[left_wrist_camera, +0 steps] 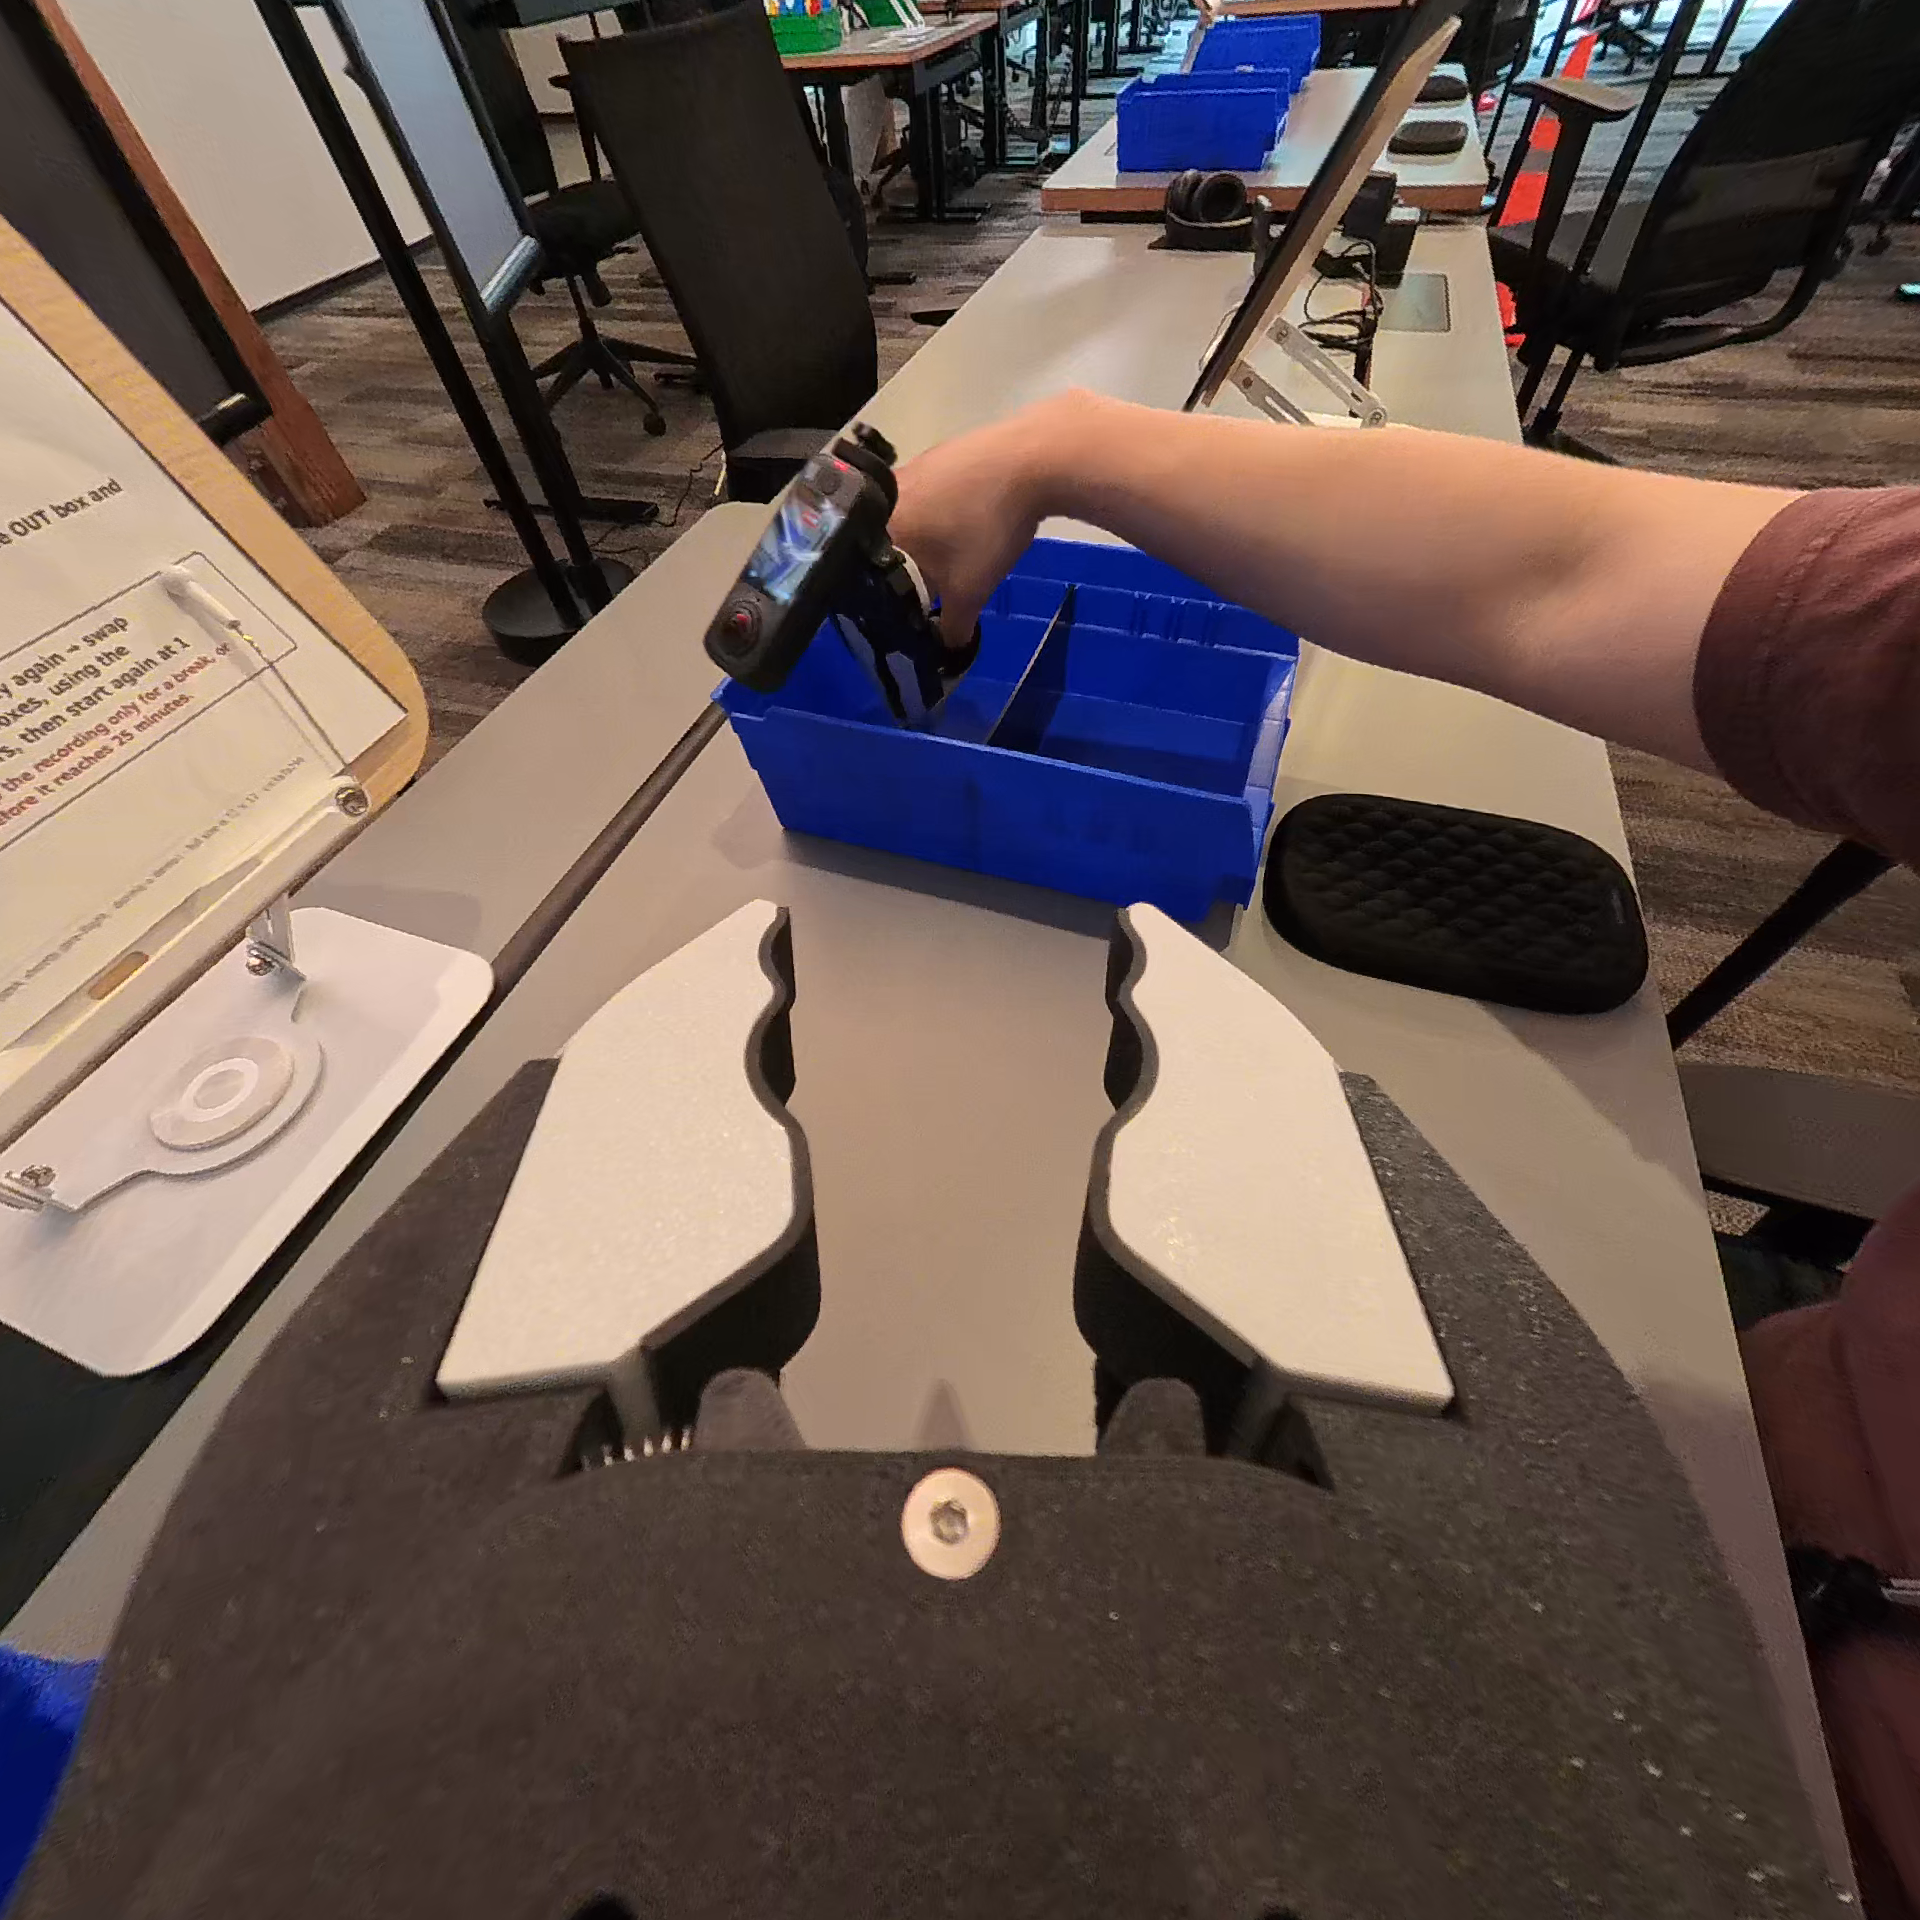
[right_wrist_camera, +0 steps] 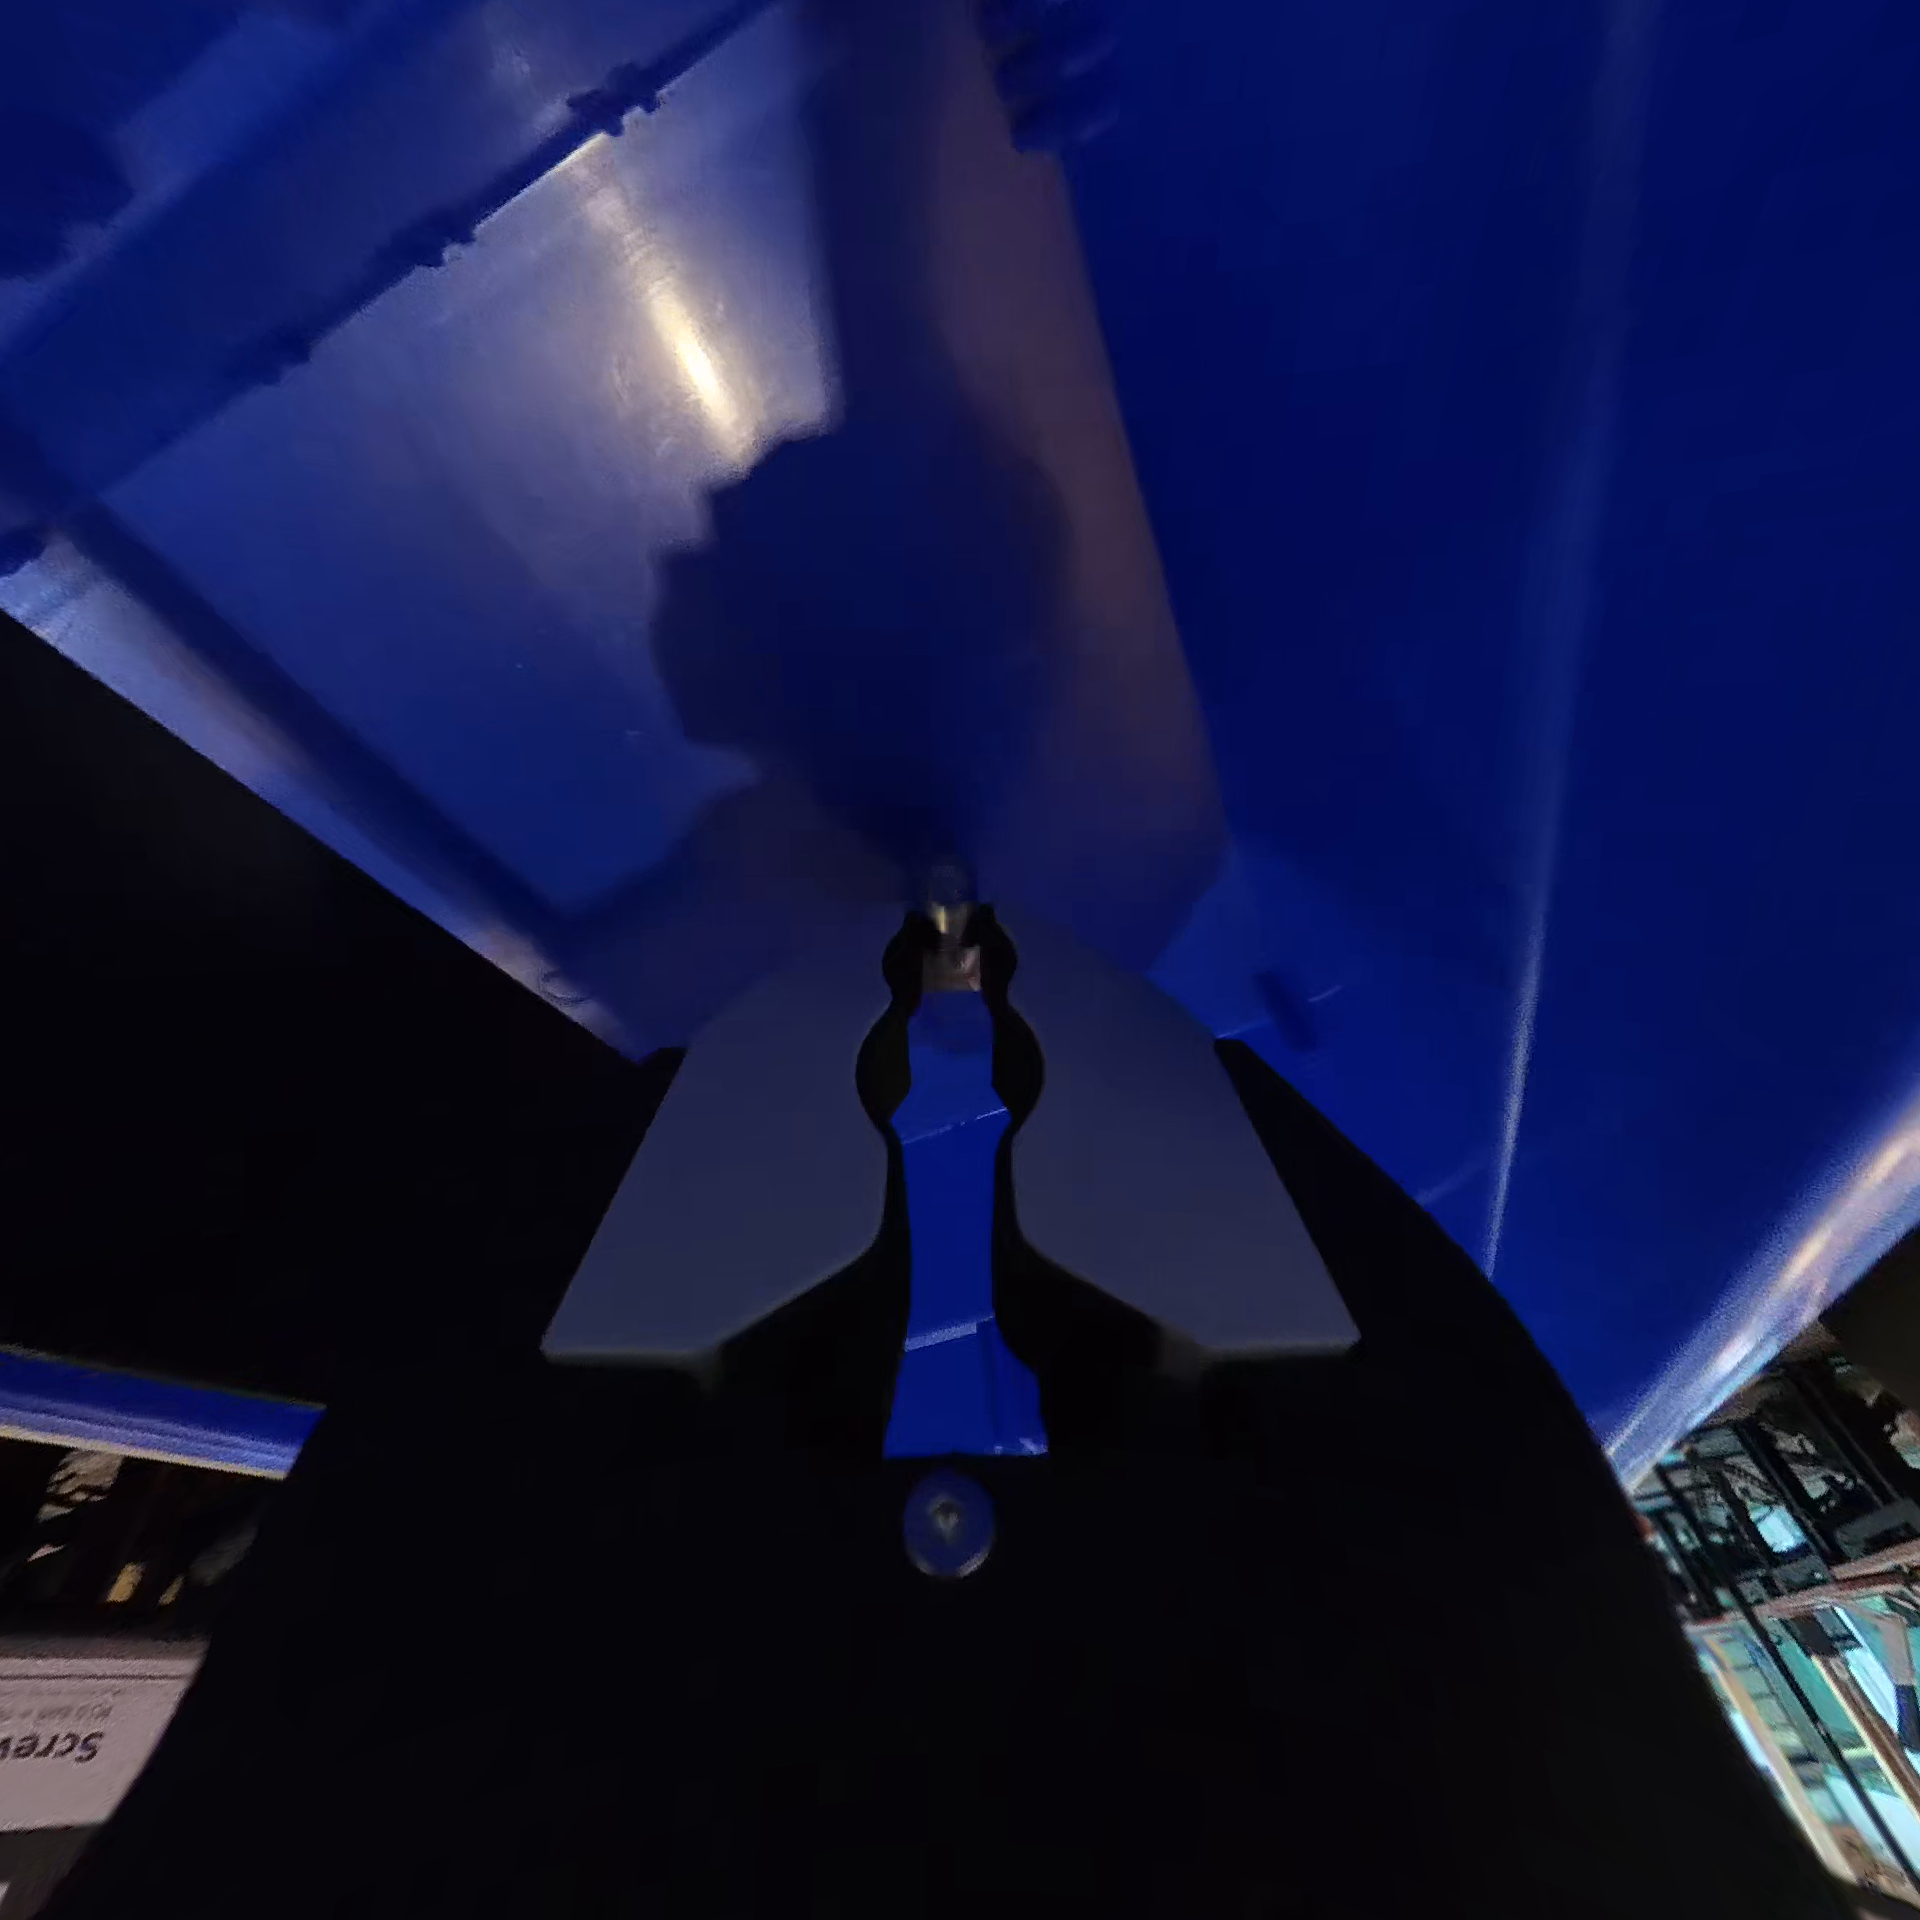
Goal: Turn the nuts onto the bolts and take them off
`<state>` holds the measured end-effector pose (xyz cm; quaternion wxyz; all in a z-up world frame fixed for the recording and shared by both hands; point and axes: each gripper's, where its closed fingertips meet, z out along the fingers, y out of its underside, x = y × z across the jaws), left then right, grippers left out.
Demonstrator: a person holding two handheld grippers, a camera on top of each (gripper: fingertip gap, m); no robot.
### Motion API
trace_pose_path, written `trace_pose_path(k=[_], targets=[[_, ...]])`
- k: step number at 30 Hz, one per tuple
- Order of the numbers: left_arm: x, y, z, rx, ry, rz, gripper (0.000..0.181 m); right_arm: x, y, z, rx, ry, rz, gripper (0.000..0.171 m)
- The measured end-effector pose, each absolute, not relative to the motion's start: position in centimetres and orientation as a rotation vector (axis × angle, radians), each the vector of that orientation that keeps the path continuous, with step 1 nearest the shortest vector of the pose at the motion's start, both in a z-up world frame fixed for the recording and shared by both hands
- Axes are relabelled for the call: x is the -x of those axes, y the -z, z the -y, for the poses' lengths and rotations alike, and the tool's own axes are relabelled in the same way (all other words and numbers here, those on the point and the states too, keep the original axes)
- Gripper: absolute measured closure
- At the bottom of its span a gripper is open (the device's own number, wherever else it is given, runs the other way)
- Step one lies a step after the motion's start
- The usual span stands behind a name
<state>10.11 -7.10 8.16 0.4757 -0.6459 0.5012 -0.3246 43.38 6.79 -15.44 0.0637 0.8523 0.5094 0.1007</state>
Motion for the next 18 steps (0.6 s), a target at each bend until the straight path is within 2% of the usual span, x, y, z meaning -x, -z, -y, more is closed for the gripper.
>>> trace_pose_path(k=[5,8,11,13,15,18], targets=[[-8.6,-9.0,6.6,1.578,0.771,-1.184,0.122,-42.1,13.1,-7.2,-2.776,-0.215,-1.603,0.153],[-6.2,-10.1,6.0,1.578,0.712,-1.137,0.122,-40.2,8.0,-7.6,-3.089,-0.140,-1.637,0.150],[-1.5,-10.5,4.9,1.646,0.548,-1.066,0.125,-36.5,0.7,-6.9,-3.529,0.154,-1.655,0.142],[3.8,-9.1,3.6,1.783,0.317,-0.998,0.130,-34.4,-4.1,-5.5,-3.773,0.373,-1.703,0.136],[9.9,-6.2,3.0,1.982,0.083,-0.937,0.145,-33.0,-7.5,-3.8,-3.945,0.528,-1.715,0.132],[16.9,-1.8,2.6,2.245,-0.136,-0.827,0.145,-31.4,-9.6,-2.3,-4.033,0.619,-1.735,0.132]])
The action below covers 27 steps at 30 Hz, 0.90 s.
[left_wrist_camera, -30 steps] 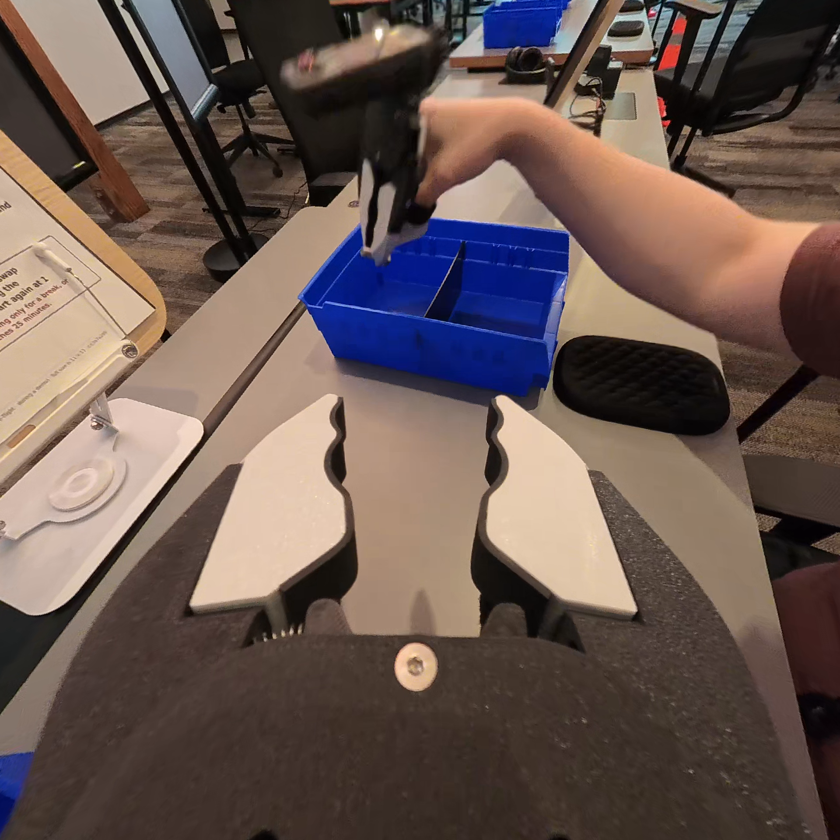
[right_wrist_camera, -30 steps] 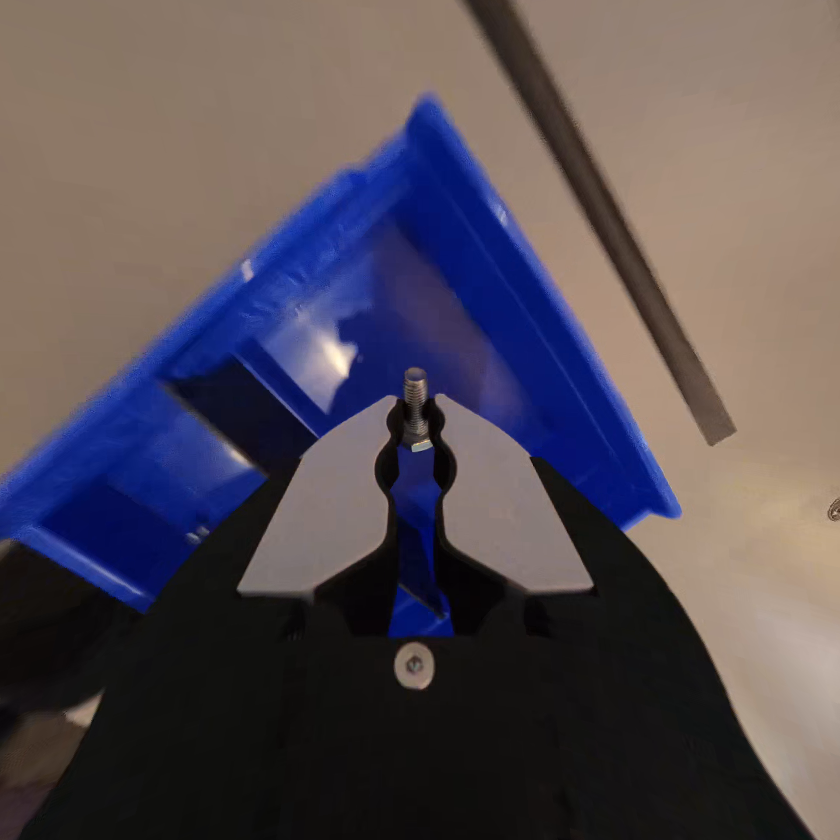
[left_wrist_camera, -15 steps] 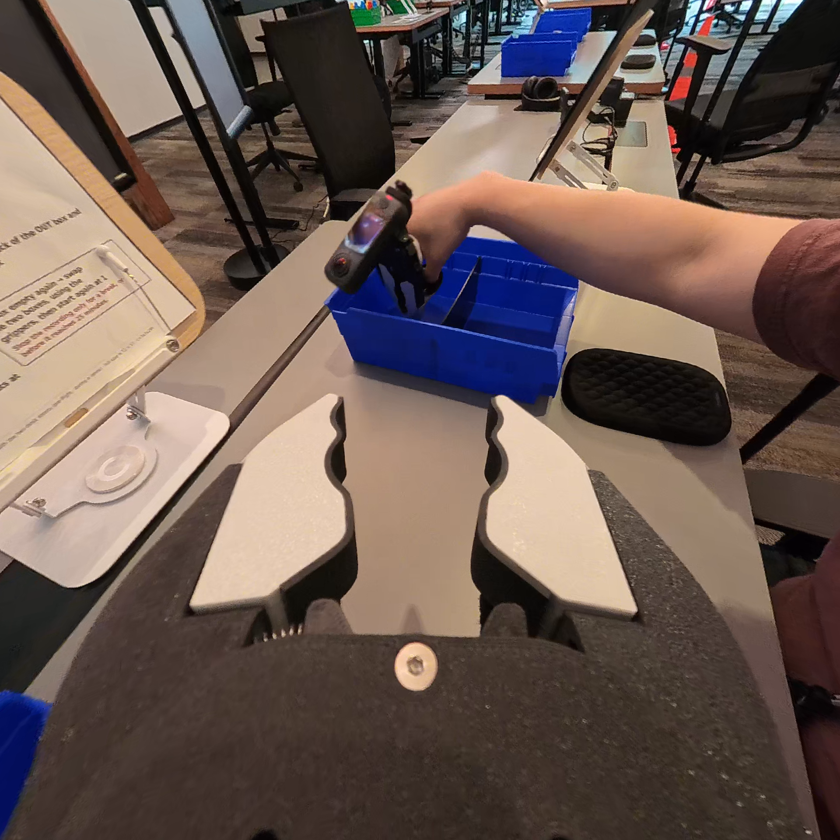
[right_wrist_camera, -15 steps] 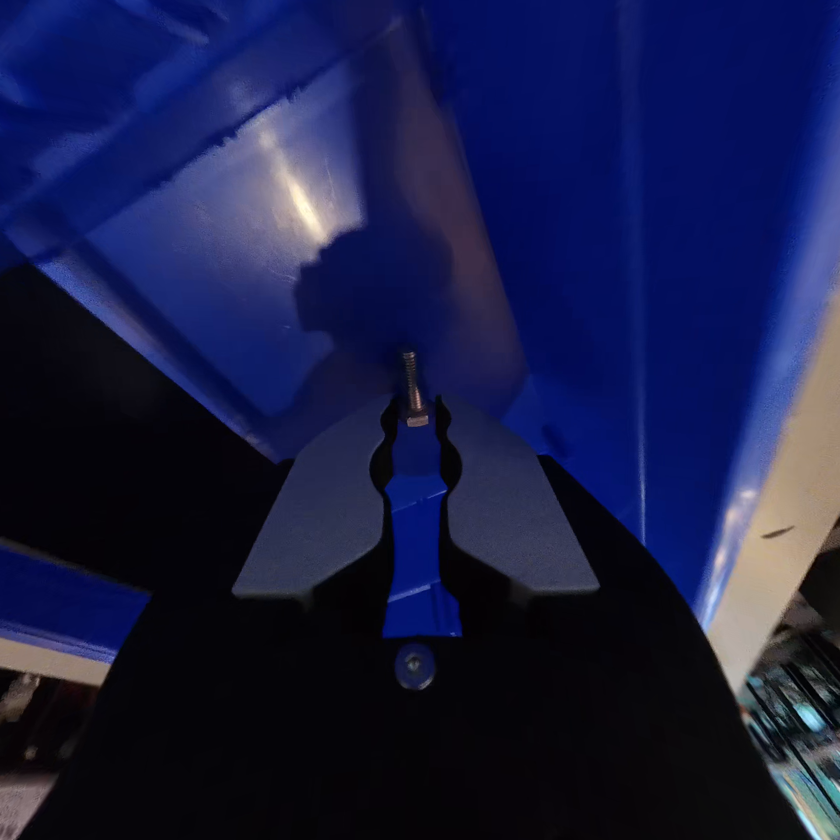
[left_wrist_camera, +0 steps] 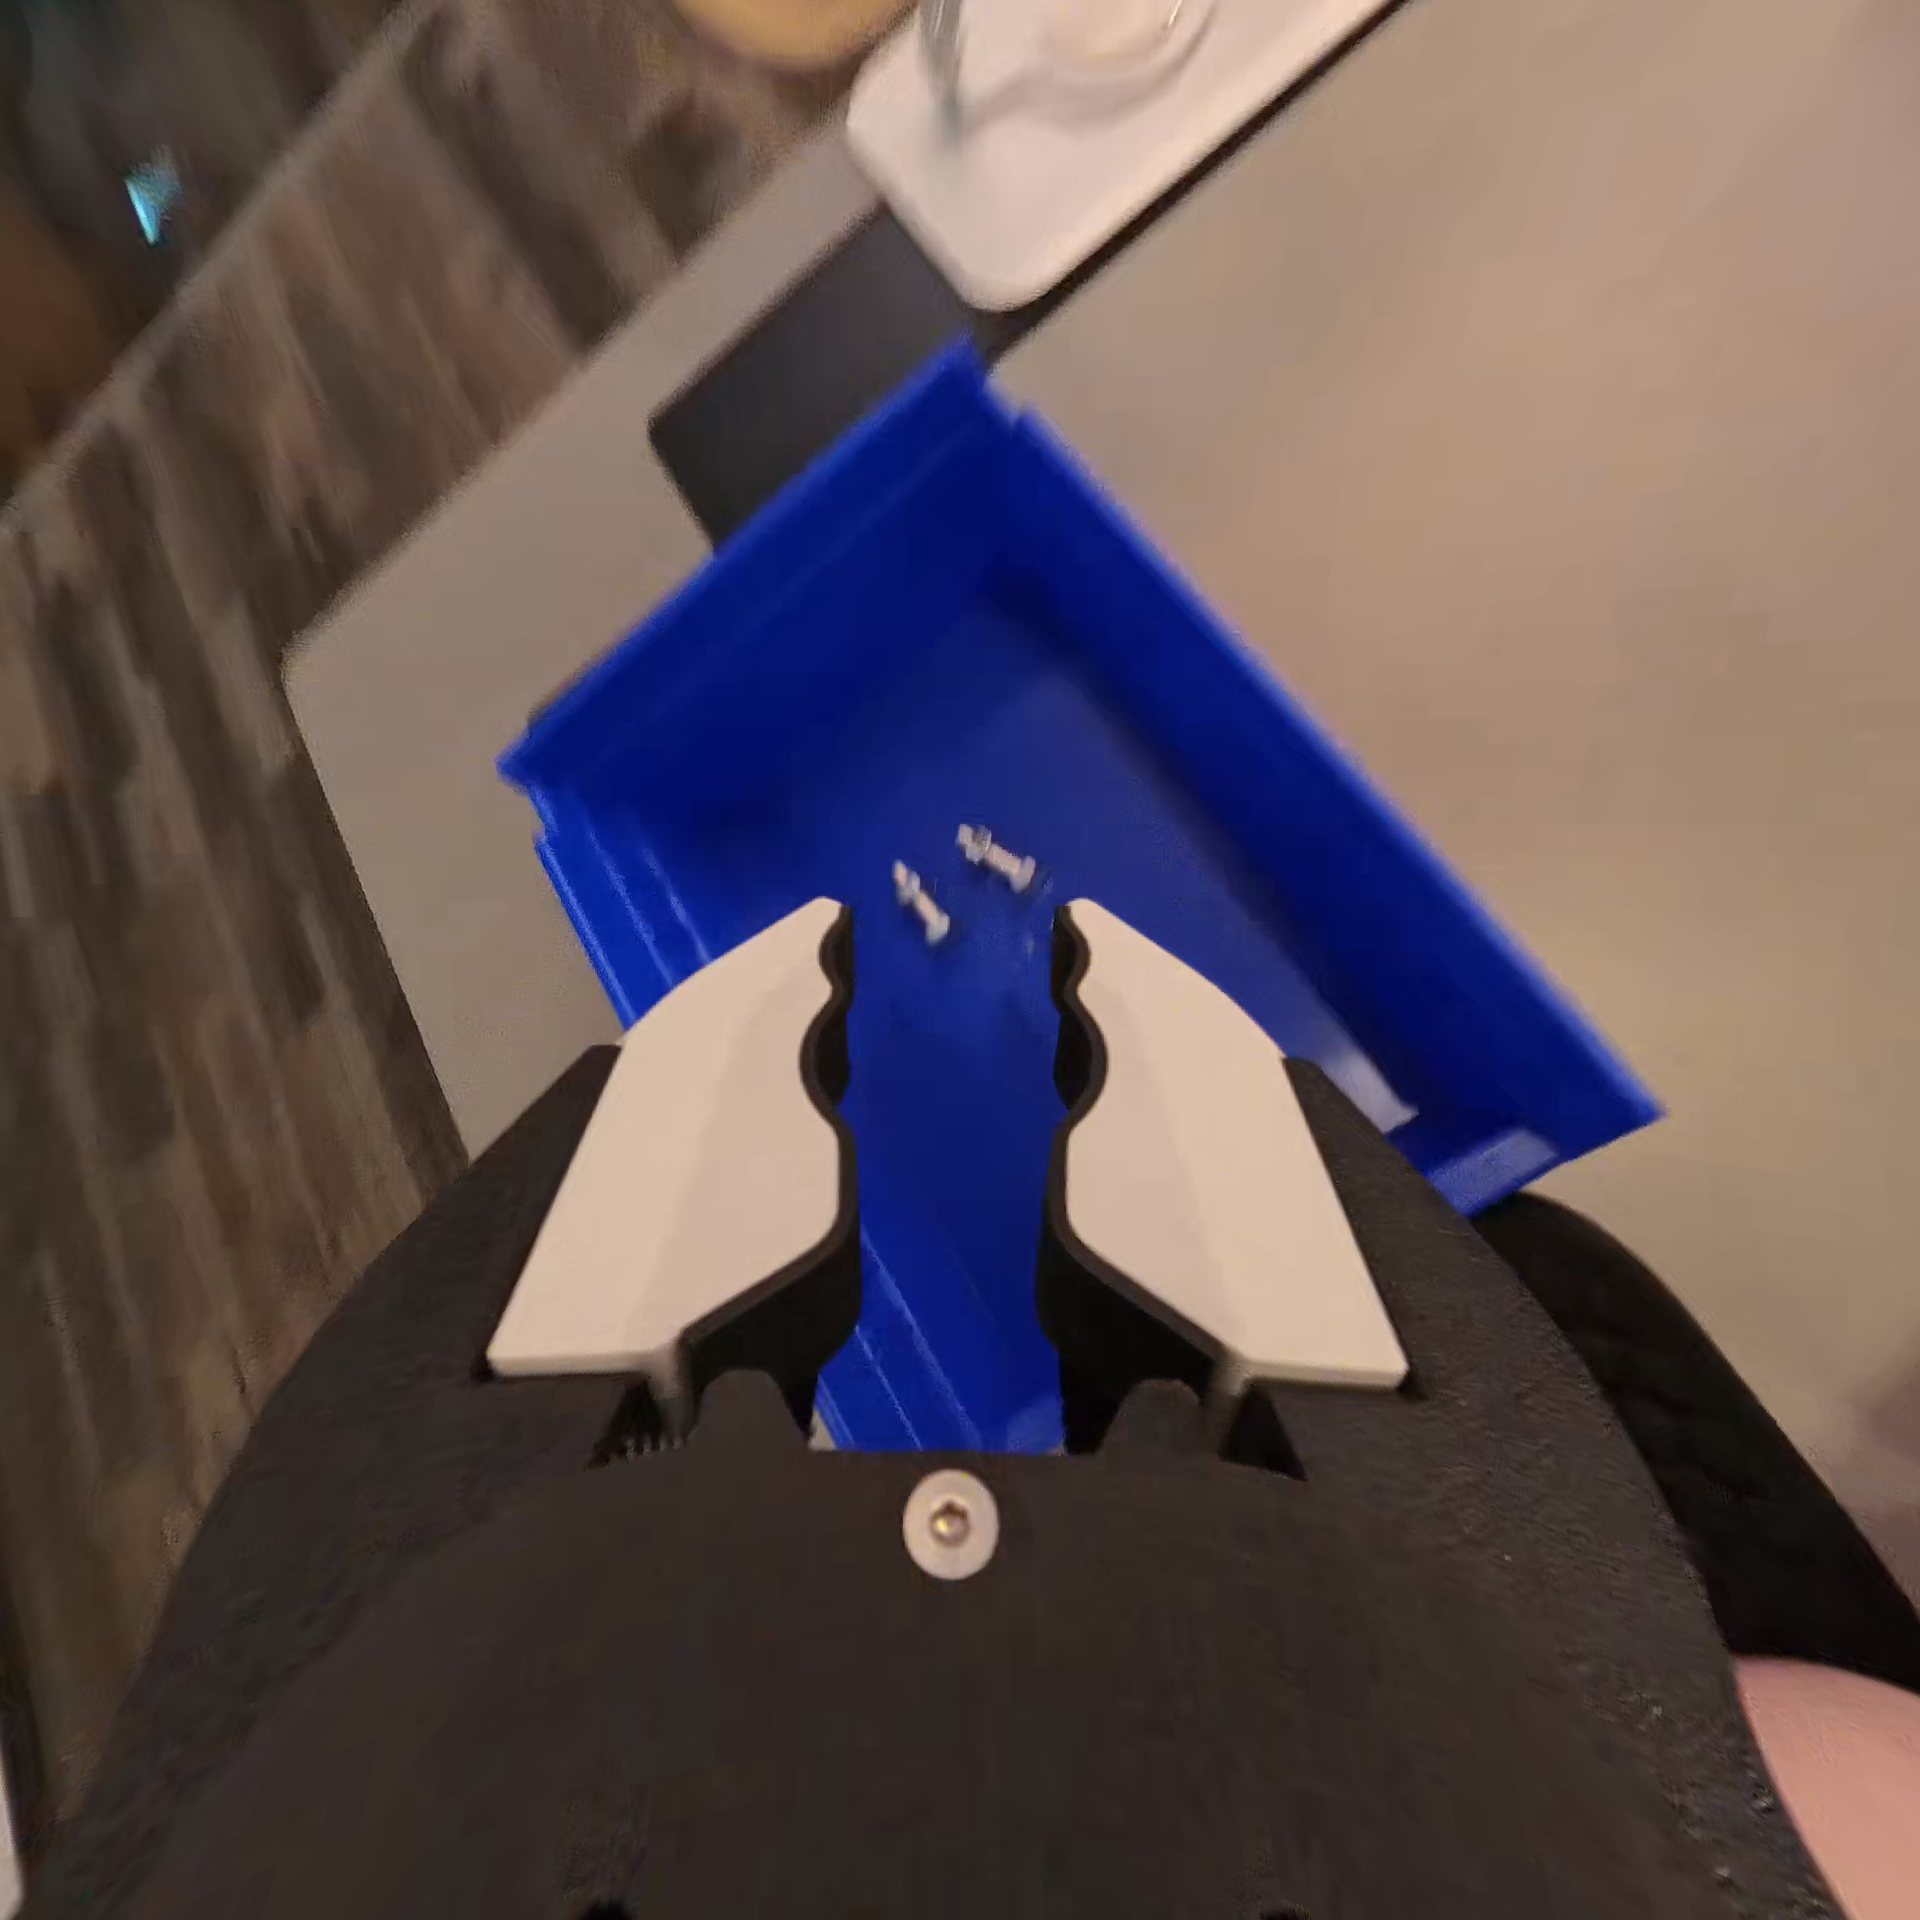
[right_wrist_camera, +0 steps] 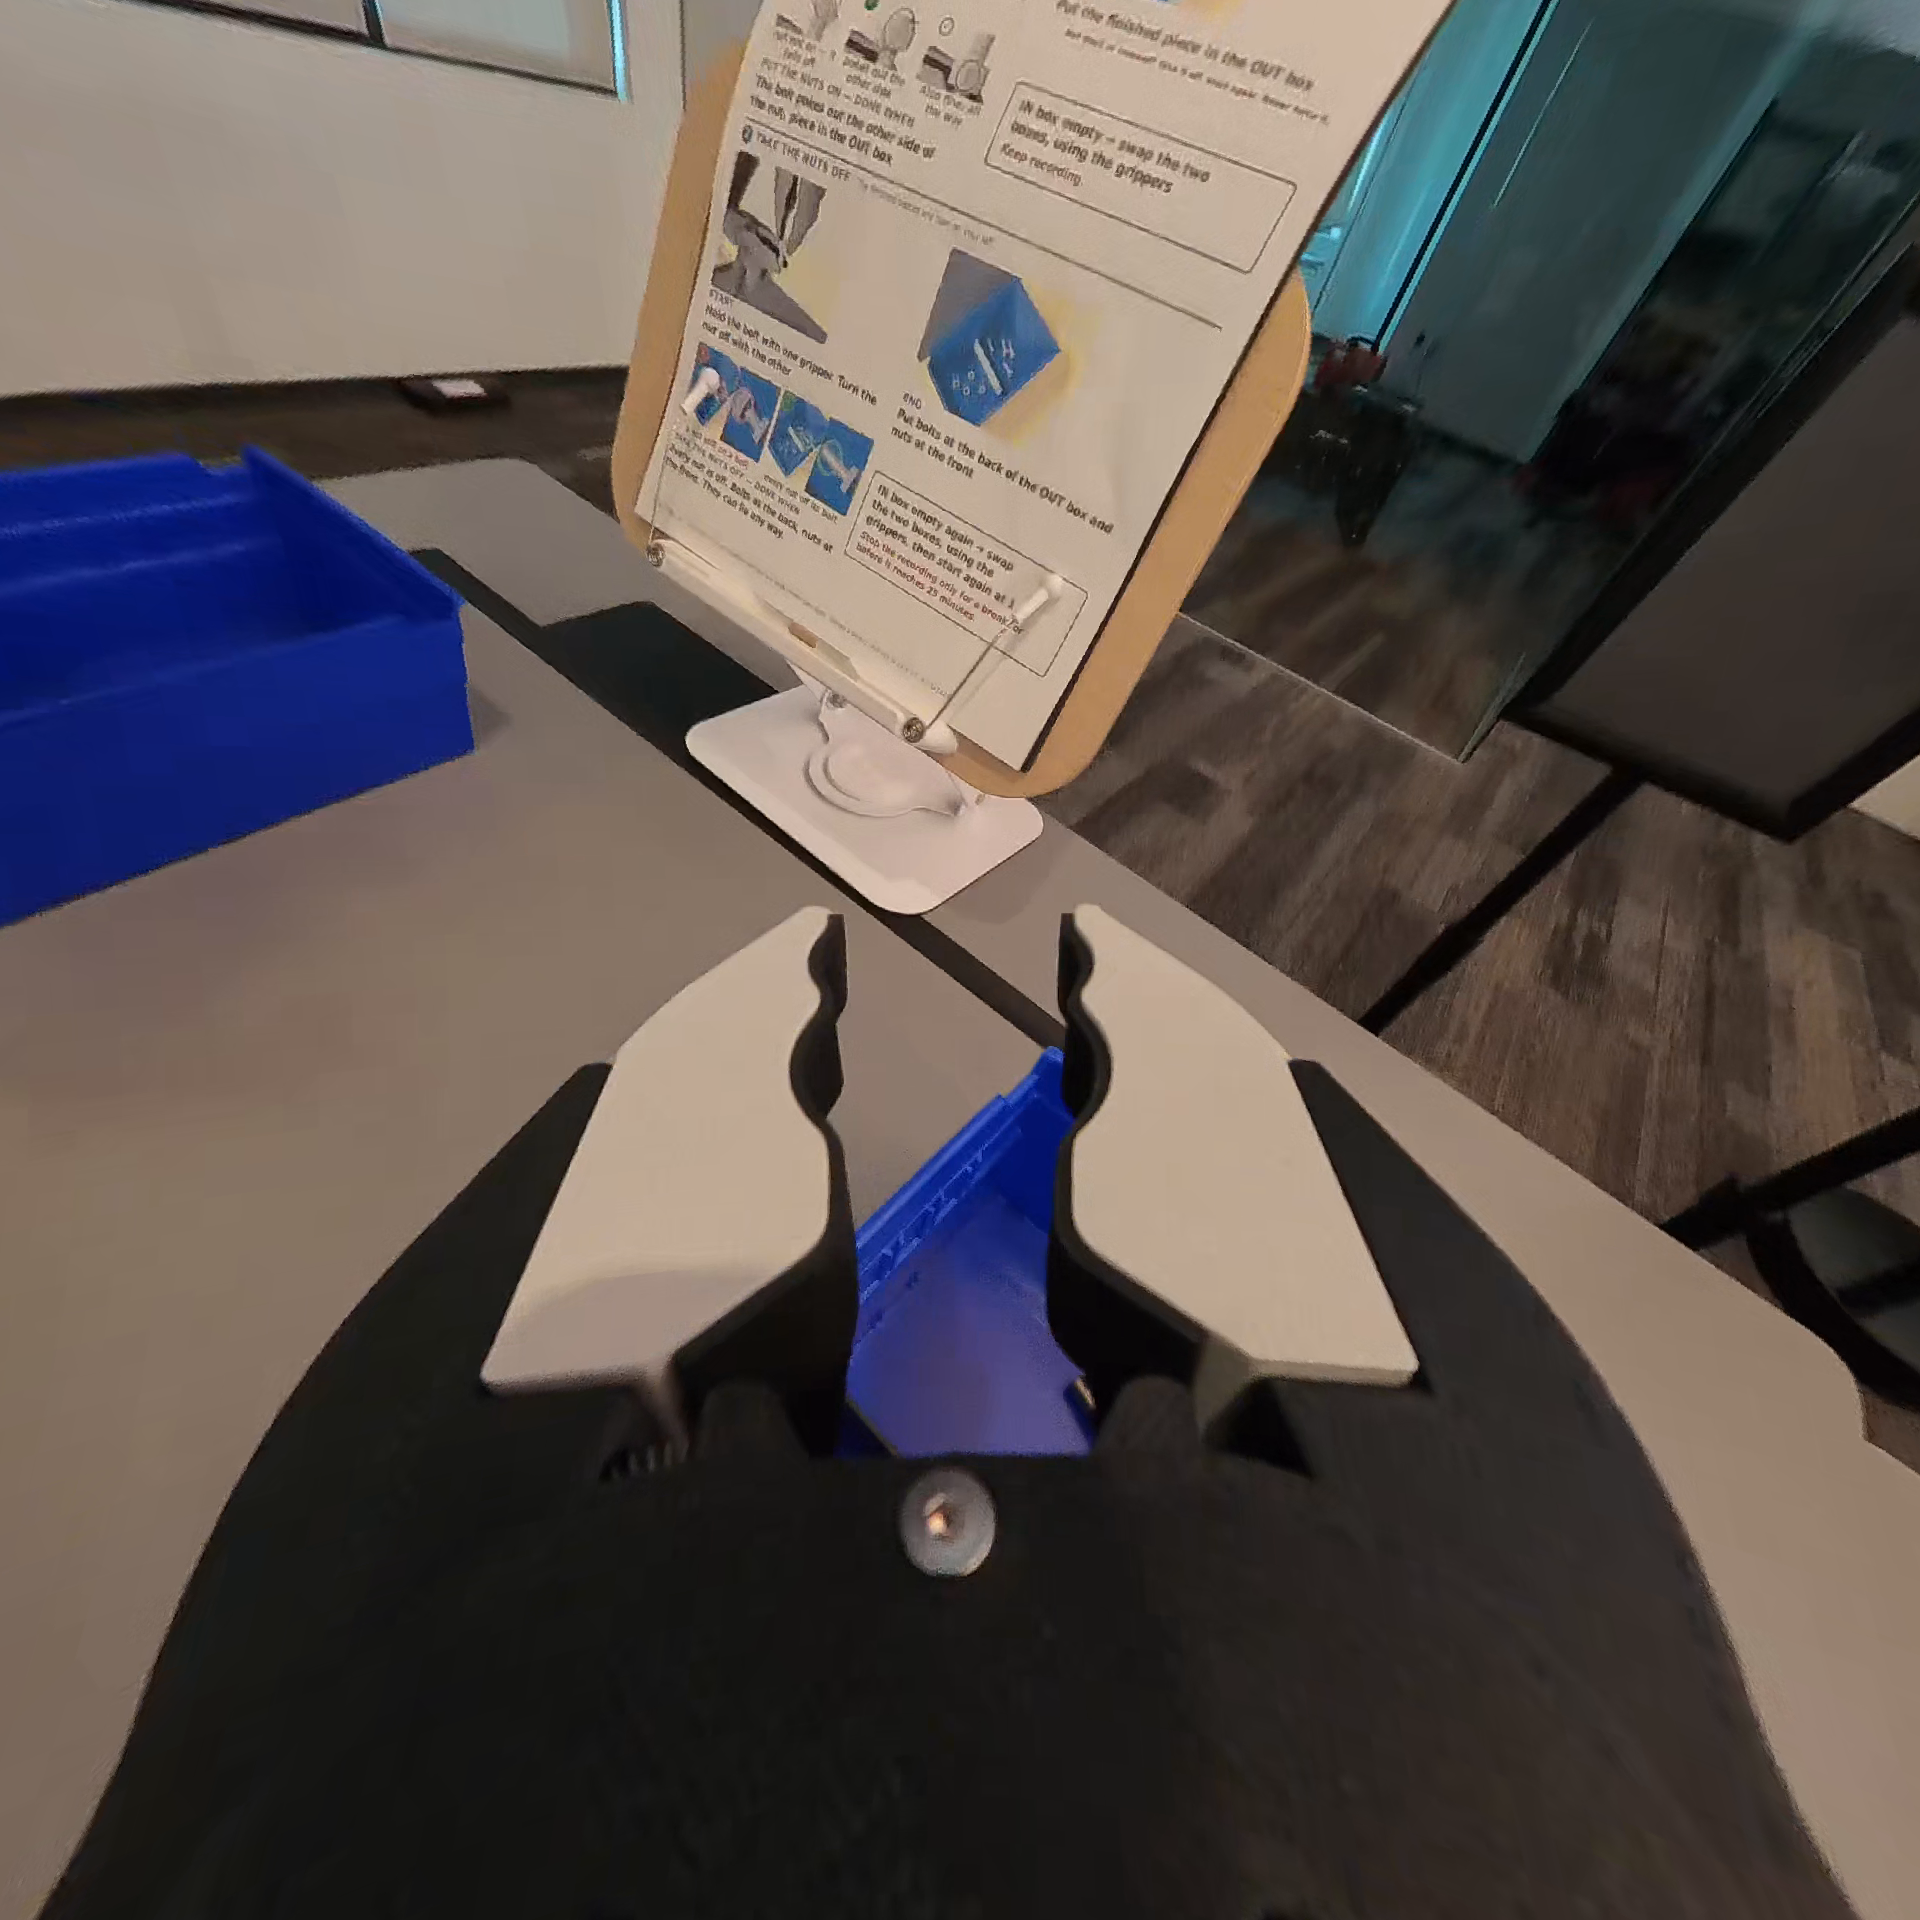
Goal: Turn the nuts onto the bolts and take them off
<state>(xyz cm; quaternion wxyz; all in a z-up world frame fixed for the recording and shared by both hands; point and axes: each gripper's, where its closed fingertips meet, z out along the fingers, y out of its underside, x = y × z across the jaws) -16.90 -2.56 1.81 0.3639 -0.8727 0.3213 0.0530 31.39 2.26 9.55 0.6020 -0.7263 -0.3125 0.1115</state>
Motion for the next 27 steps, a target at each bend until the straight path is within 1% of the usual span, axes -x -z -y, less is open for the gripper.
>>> trace_pose_path(k=[5,8,10,12,15,19,24,26,27], targets=[[19.9,4.5,-0.1,2.558,0.009,-0.560,0.144,-31.1,-8.6,-2.8,1.733,-0.090,0.763,0.127],[20.1,8.1,-1.4,2.725,0.093,-0.390,0.143,-30.3,-7.7,-3.2,1.765,-0.088,0.794,0.125],[20.3,9.6,-2.6,2.743,0.098,-0.322,0.143,-29.7,-6.8,-3.5,1.800,-0.098,0.819,0.124],[20.6,10.7,-3.4,2.759,0.099,-0.261,0.142,-29.5,-5.8,-3.8,1.845,-0.081,0.836,0.121],[20.5,12.0,-3.6,2.802,0.131,-0.219,0.143,-29.6,-4.9,-4.3,1.883,-0.041,0.851,0.121],[21.5,13.2,-3.7,2.853,0.027,-0.199,0.145,-29.1,-4.8,-4.2,1.881,-0.050,0.869,0.121],[21.9,14.6,-3.7,2.899,-0.008,-0.185,0.146,-29.4,-4.9,-4.1,1.885,-0.047,0.868,0.121],[21.9,15.3,-3.5,2.931,0.000,-0.194,0.152,-29.6,-5.0,-4.1,1.887,-0.046,0.863,0.122],[21.8,15.6,-3.3,2.943,0.022,-0.193,0.159,-29.7,-5.0,-4.1,1.887,-0.045,0.862,0.122]])
